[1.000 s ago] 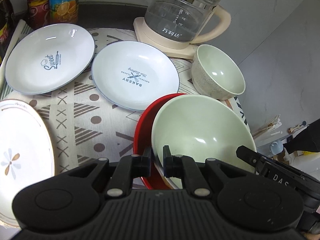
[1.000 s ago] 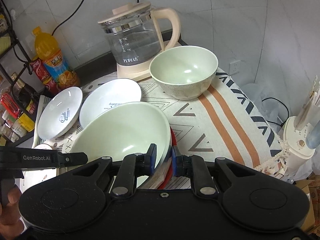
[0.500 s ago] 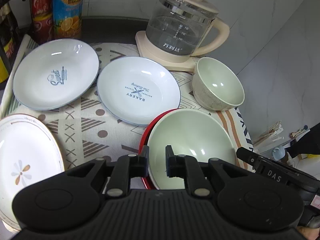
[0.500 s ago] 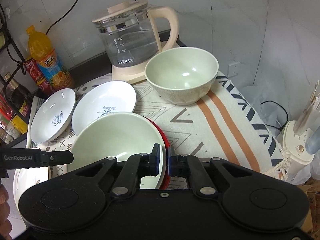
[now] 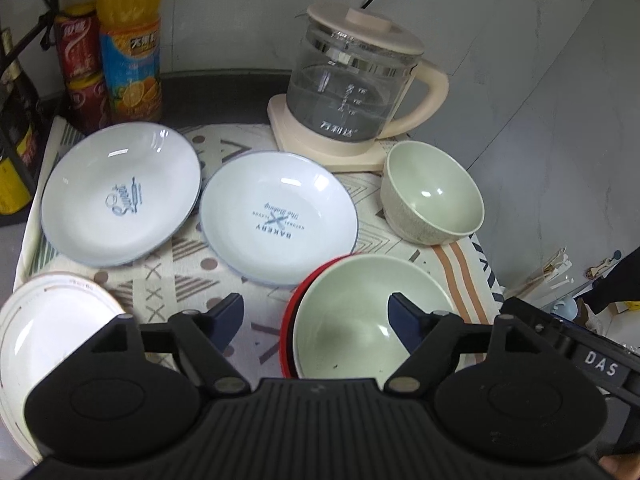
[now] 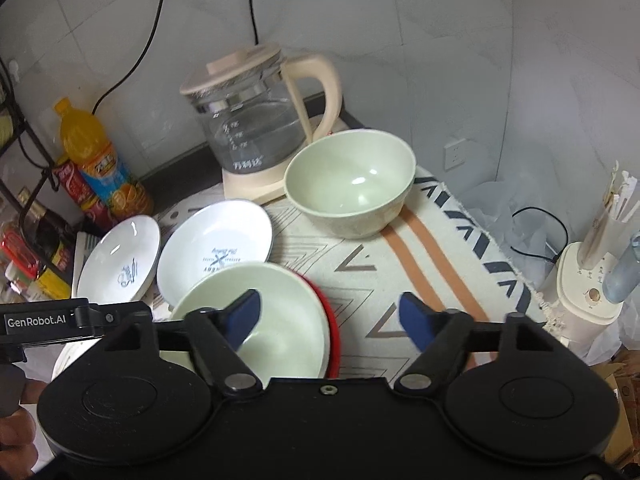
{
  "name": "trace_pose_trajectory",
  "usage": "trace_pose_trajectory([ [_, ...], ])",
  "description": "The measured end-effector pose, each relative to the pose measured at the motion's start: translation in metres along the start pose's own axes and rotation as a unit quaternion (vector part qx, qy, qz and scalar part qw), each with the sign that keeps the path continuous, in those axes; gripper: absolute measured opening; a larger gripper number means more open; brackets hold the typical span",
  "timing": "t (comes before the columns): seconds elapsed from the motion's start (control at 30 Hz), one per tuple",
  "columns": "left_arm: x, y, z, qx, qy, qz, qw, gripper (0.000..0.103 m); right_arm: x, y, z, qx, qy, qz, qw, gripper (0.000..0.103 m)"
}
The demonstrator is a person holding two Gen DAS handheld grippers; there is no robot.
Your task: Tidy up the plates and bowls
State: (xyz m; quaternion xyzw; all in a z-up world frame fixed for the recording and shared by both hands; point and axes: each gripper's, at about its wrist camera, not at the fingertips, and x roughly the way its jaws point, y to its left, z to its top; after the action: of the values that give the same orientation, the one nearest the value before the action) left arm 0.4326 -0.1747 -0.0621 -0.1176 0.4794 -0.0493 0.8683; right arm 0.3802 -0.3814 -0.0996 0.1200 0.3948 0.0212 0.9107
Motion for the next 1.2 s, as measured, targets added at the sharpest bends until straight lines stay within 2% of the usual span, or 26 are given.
trace_pose_trajectory([
  [0.07,0.001,-0.004,0.005,0.004,-0.004,-0.003,1.0,0.078,-0.001,-0.004,0.004,0.007,-0.006,-0.002,1.0,0.089],
  [0.17,0.003,-0.01,0.013,0.006,-0.007,-0.007,0.9999,0.078,-0.002,-0.009,0.011,0.016,-0.012,-0.006,1.0,0.091],
  [0.6,0.03,-0.046,0.046,0.015,-0.012,-0.04,0.999,0.078,0.005,-0.032,0.039,0.03,-0.041,-0.022,0.998,0.092],
  [0.97,0.068,-0.073,0.068,0.007,-0.021,-0.05,0.9985,0.078,0.028,-0.059,0.06,0.042,-0.041,-0.02,0.998,0.087],
  [1.07,0.082,-0.078,0.072,-0.001,-0.017,-0.051,0.9986,0.078,0.038,-0.065,0.065,0.042,-0.034,-0.015,0.998,0.078],
  [1.2,0.102,-0.08,0.078,-0.012,-0.012,-0.045,0.9989,0.077,0.055,-0.075,0.072,0.046,-0.026,-0.014,0.998,0.077],
])
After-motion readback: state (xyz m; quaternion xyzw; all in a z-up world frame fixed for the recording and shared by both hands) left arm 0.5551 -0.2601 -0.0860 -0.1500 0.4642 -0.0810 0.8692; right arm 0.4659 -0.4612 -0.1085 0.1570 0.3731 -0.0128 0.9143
